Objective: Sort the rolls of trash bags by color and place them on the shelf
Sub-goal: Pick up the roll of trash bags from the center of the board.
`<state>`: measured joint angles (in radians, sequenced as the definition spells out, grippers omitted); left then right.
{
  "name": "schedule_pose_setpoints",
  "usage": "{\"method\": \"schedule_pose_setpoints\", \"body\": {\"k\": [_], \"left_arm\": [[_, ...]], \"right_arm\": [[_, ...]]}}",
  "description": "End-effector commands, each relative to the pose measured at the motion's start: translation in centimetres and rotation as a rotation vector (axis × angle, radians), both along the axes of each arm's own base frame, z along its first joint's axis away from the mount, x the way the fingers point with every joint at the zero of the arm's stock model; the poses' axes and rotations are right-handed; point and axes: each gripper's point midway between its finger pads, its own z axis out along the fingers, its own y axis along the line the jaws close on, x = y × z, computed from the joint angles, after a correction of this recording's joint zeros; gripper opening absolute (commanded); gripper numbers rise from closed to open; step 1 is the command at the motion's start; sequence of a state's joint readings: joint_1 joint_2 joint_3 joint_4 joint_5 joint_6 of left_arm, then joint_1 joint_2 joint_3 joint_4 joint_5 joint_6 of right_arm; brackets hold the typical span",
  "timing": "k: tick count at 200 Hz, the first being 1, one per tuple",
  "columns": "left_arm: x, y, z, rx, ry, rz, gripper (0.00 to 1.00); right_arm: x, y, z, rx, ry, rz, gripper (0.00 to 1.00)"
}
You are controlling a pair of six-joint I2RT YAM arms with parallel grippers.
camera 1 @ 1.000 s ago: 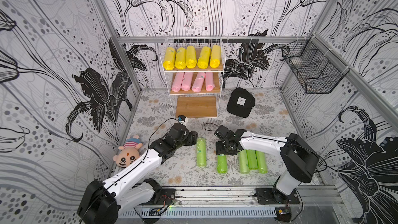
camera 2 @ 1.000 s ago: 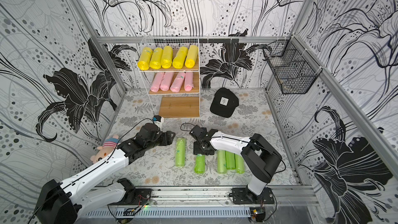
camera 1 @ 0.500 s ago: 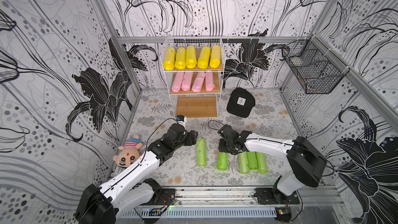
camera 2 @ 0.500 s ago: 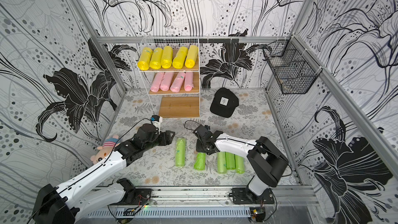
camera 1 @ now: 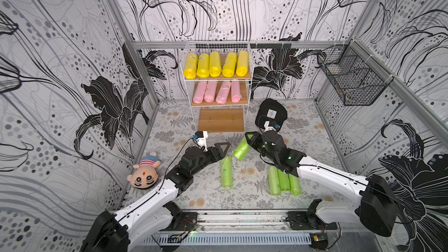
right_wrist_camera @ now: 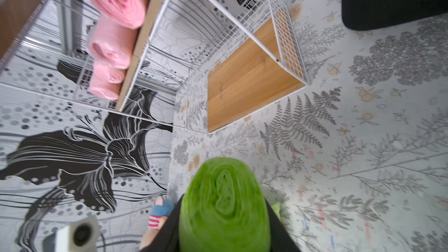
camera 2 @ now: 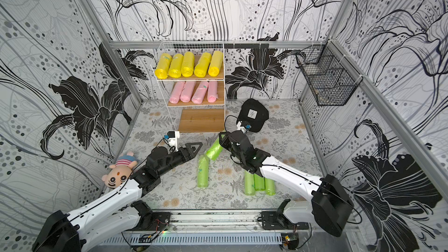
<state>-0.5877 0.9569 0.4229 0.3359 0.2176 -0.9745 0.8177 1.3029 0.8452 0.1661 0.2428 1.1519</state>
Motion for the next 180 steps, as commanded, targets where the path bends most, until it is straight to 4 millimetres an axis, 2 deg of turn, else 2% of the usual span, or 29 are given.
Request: {"method": "schedule_pose_setpoints", "body": {"k": [1,31,68,118,153,180], "left_arm": [[0.0,-0.8,3.8,-0.213,-0.074,-0.034,0.86],[0.2,-1.2,3.9,-0.290,-0.078,-0.044,0.88],[0.7,-1.5,3.1,-0.282,-0.054,-0.037,0.88],[1.4,-1.2,3.3,-0.300,-0.068,0.001,0.88],[1.8,-0.5,4.2,-0.363,-0.092,0.041,0.81],[2.2,-0.7,4.4,-0.377,-0.088,0.044,0.70]], "right_arm": [[1.6,0.7,3.7,0.160,-0.072,-0.062,0.41],[2.2,1.8,4.4,0.220,-0.071,-0.055,0.40],[2.5,3.4,5.1,0.312,-0.058,-0.017,0.39],[2.7,4.5,5.6,0.398,-0.048,0.006,0.38],[2.7,4.9,5.6,0.427,-0.040,0.018,0.38],[2.7,5.2,5.7,0.451,-0.037,0.030,0.38]]}}
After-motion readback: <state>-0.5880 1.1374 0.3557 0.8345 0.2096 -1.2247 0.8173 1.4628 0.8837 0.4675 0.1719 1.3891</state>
